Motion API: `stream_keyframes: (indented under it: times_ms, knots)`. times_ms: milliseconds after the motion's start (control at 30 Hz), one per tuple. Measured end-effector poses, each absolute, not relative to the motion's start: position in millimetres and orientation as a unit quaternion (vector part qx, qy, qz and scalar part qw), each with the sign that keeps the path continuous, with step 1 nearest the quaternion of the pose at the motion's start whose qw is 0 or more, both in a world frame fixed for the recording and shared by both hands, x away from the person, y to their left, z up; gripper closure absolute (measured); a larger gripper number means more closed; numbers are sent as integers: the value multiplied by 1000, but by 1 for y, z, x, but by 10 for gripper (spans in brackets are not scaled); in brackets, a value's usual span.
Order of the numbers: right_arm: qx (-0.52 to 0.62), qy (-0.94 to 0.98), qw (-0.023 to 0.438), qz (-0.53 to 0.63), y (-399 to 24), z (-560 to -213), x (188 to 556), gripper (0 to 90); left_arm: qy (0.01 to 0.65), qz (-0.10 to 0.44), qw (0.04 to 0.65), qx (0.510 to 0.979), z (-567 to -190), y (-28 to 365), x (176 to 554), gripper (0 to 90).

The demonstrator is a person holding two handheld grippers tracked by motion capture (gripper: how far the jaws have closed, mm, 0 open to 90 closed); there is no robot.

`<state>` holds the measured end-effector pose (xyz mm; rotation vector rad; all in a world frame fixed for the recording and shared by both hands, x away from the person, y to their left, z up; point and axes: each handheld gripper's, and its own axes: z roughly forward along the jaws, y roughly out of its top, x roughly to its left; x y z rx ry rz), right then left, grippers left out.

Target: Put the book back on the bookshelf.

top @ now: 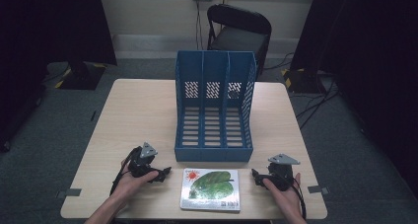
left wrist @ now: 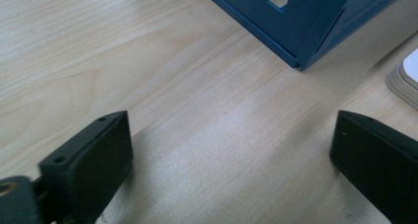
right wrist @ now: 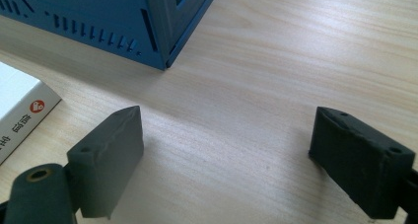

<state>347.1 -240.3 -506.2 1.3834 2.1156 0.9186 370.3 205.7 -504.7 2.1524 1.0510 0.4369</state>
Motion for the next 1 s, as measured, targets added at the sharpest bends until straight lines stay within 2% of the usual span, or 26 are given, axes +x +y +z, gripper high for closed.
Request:
stream_keyframes:
  times_ms: [233, 300, 367, 533, 600, 867, 1000]
  knots:
    - [513, 758, 229, 330, -240, -506, 345, 119, 405, 161, 340, 834, -500, 205, 365, 172]
    - [511, 761, 225, 330, -240, -506, 345, 121, 401, 158, 338, 836, -499, 205, 364, 177]
    - [524, 757, 201, 335, -240, -501, 345, 158, 395, 152, 338, 840, -498, 204, 361, 207]
    - [505, 761, 199, 356, -231, -488, 337, 172, 380, 128, 375, 836, -485, 199, 349, 255]
    - [495, 761, 186, 376, -228, -483, 332, 221, 374, 113, 385, 836, -483, 194, 346, 264]
    - [444, 794, 154, 385, -205, -474, 312, 308, 341, 78, 398, 848, -484, 171, 339, 375]
    - [415, 812, 132, 389, -191, -477, 302, 321, 334, 66, 396, 853, -486, 162, 339, 442]
